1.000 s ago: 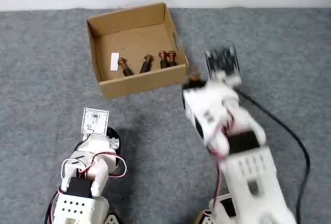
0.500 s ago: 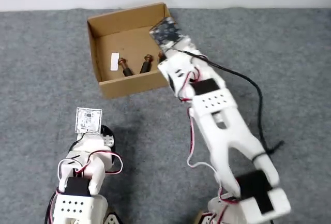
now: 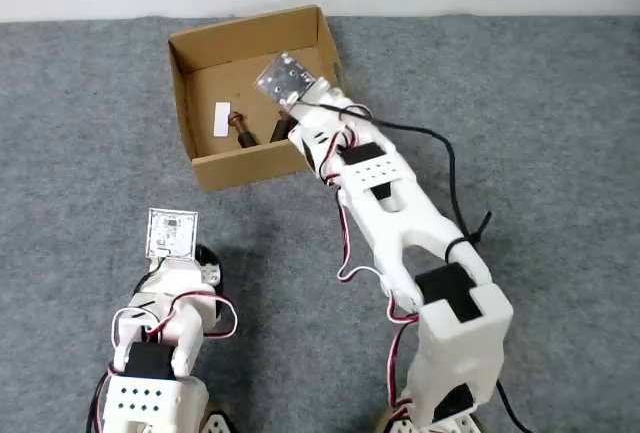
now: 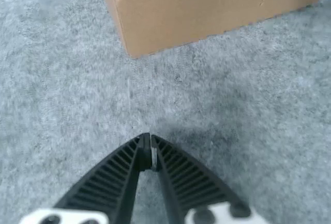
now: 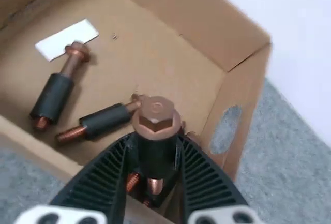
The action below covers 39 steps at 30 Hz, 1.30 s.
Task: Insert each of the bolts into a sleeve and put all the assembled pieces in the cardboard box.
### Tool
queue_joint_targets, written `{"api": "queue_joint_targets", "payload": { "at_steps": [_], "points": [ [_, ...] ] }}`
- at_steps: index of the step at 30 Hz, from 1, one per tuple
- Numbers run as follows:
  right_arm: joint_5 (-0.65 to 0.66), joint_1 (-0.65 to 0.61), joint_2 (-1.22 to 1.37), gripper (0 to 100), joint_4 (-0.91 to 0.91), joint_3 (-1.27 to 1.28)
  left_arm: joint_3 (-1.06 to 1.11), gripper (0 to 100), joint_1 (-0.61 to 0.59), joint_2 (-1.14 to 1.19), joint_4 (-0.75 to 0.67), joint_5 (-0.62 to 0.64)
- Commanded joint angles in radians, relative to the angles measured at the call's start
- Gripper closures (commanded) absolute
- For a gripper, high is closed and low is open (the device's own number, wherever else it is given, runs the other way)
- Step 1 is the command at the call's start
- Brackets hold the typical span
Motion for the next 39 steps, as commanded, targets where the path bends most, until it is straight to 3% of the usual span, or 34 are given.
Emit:
{"api": "queue_joint_targets", "payload": {
  "at_steps": [1,8,14,27,35,39],
  "points": [
    [0.015,-0.015,-0.002,94.3,0.061,-0.068,-0.010,99,0.003,-0.008,0.006,0.000],
    [0.012,-0.019,-0.007,90.9,0.097,-0.068,-0.010,99,0.005,-0.008,-0.002,0.000],
    [0.012,-0.021,-0.064,99.1,0.111,-0.068,-0.010,99,0.005,-0.008,-0.002,0.000],
    [0.003,0.001,-0.437,99.1,0.587,-0.066,-0.010,99,0.005,-0.008,0.000,0.000],
    [-0.270,0.073,-0.748,99.1,0.817,0.080,-0.010,99,0.005,-0.008,0.000,0.000],
    [-0.301,0.133,-0.977,99.1,0.843,0.282,-0.010,99,0.005,-0.008,0.000,0.000]
  ]
}}
